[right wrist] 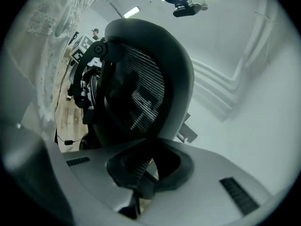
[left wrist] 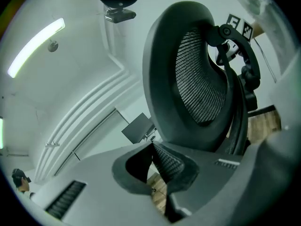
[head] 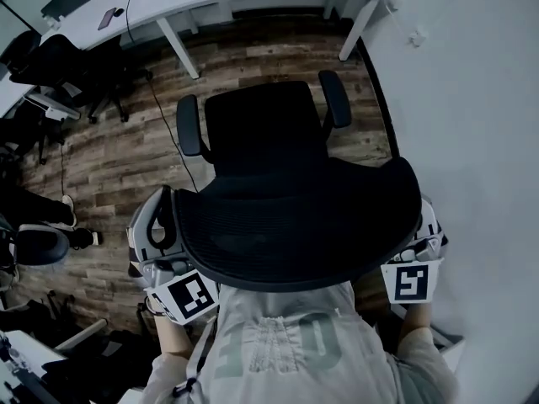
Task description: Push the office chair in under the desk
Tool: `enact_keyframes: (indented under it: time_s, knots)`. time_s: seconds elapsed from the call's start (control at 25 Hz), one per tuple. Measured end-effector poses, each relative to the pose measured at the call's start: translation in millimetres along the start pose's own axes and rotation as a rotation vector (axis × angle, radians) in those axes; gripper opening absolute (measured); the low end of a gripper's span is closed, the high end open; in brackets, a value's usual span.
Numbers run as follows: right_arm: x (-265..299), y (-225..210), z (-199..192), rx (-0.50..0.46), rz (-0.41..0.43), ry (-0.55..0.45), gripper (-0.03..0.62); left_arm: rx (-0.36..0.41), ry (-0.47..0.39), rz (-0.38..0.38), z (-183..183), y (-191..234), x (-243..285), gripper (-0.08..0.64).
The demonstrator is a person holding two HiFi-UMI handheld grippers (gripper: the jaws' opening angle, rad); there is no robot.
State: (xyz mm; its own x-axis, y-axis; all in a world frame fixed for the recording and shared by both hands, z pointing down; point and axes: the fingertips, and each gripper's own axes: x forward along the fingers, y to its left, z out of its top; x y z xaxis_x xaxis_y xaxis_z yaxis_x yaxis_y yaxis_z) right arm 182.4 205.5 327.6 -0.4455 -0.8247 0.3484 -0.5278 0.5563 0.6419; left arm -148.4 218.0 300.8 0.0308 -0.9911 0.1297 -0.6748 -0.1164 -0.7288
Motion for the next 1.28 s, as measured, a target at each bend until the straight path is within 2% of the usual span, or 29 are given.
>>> enact_keyframes:
  time_s: [0.2,0.32,0.44,0.6,0.68,0.72,0.84,0.96,1.12,1.28]
  knots:
    - [-1,-18,-14,0.030,0.000,-0.021,0.020,0.036,0.032,0.029,-6,1,-1,0.014]
    - [6,-20,-15,-0.004,0.044,-0.030,0.020,0.074,0.021,0.016,-1,3,-2,0.014]
    - [12,-18,-19,-0.010,0.109,-0.033,0.020,0.051,0.048,-0.016,-11,-1,-7,0.015]
    - [13,-10,-24,-0.029,0.234,0.004,0.034,0.015,0.091,-0.146,-24,-20,-17,0.020]
    - [12,-11,-22,-0.074,0.265,0.023,0.081,-0.005,0.112,-0.227,-30,-29,-26,0.123]
    - [10,-11,-21,-0.100,0.289,0.035,0.104,-0.008,0.119,-0.276,-30,-32,-30,0.134]
    - [0,-6,-24,-0.163,0.396,0.096,0.188,0.030,0.137,-0.438,-26,-42,-40,0.179]
    - [-10,6,-34,-0.191,0.487,0.154,0.195,0.095,0.169,-0.571,-25,-50,-48,0.207]
    - [-16,19,-45,-0.236,0.568,0.213,0.238,0.139,0.205,-0.661,-26,-56,-50,0.214]
    - [-10,31,-46,-0.271,0.615,0.213,0.242,0.131,0.229,-0.787,-22,-72,-58,0.237]
